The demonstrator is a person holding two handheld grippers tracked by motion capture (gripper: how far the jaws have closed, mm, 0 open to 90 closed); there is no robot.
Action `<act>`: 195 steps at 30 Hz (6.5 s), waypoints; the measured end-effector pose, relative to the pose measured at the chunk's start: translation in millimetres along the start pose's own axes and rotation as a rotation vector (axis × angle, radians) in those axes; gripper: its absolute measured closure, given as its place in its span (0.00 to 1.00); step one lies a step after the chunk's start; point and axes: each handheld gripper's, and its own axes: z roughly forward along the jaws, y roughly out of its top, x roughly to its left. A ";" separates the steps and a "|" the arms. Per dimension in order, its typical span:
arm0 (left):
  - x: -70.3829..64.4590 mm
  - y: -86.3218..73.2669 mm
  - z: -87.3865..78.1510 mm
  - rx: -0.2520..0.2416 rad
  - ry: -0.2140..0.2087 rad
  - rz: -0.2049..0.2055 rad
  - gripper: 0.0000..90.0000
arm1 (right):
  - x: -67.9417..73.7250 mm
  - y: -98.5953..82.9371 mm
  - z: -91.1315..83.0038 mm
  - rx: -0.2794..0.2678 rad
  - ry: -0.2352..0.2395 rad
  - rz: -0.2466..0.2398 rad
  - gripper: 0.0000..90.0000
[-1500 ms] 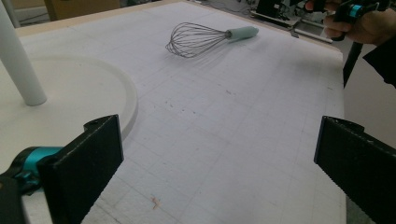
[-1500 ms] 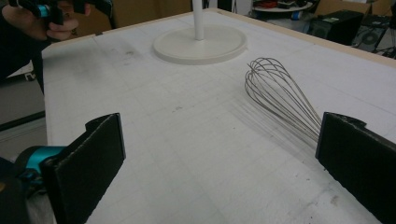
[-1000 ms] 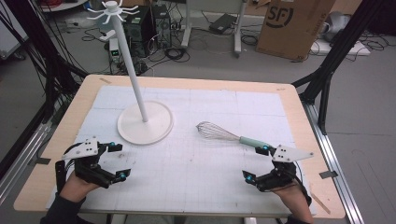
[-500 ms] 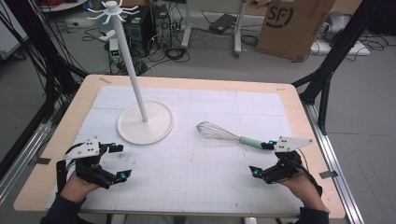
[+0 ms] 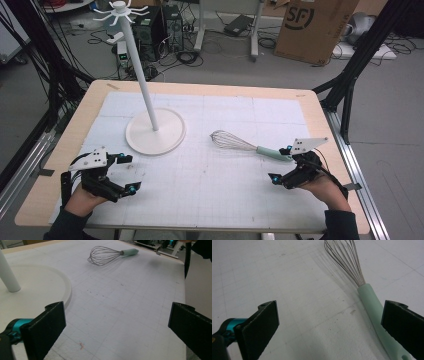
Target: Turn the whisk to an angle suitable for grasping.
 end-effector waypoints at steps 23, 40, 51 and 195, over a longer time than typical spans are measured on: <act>-1.0 -0.8 2.4 0.010 -0.003 0.003 0.02 | -34.5 16.7 7.2 0.184 0.024 -0.053 0.01; -0.7 -1.1 3.1 0.016 -0.002 0.006 0.02 | -56.1 30.5 30.2 0.357 0.000 -0.096 0.03; -0.6 -1.1 2.9 0.017 -0.004 0.007 0.02 | -59.6 36.0 47.8 0.435 -0.002 -0.130 0.07; -1.3 -2.8 -2.3 0.001 -0.031 -0.003 0.02 | 32.2 74.9 130.9 0.021 0.408 -0.243 0.76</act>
